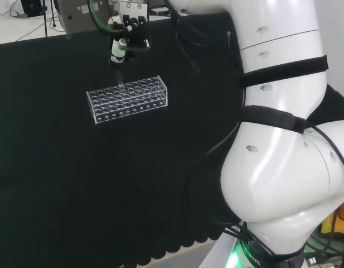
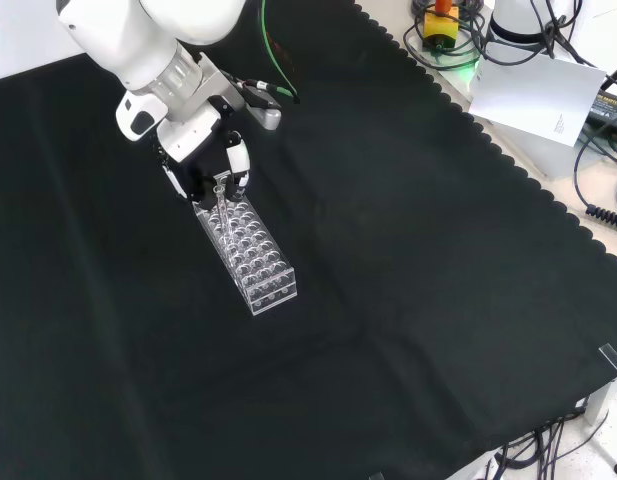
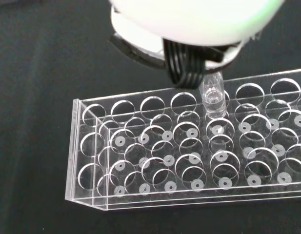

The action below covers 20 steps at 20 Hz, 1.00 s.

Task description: Put the test tube back in the rack.

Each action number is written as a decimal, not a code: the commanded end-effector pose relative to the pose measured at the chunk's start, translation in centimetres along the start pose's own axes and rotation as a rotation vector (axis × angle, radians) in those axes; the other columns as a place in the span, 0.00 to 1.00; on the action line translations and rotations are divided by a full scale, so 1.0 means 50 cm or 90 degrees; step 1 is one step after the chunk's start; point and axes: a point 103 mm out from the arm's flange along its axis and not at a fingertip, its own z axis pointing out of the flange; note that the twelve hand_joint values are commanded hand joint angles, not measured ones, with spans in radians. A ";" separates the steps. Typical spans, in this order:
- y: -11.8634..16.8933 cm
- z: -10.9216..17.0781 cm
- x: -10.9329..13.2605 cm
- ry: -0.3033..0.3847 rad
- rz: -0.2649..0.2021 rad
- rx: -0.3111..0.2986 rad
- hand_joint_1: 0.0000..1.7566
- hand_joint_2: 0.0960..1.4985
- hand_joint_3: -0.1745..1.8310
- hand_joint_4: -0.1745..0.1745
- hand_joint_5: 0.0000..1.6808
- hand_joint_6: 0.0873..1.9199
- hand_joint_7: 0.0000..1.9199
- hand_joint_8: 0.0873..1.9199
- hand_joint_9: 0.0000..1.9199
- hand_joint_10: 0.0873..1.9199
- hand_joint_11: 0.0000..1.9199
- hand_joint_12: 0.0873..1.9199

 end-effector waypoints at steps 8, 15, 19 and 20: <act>0.024 0.040 -0.015 0.013 0.005 0.024 0.82 0.35 0.42 0.00 0.77 0.20 0.76 0.31 0.82 0.00 0.64 0.43; 0.039 0.072 -0.026 0.015 0.007 0.036 0.82 0.35 0.42 0.00 0.77 0.20 0.76 0.31 0.82 0.00 0.64 0.43; 0.044 0.087 -0.027 0.016 0.008 0.044 0.82 0.35 0.42 0.00 0.77 0.20 0.76 0.31 0.82 0.00 0.64 0.43; 0.045 0.090 -0.027 0.018 0.006 0.047 0.82 0.35 0.42 0.00 0.77 0.20 0.76 0.31 0.82 0.00 0.64 0.43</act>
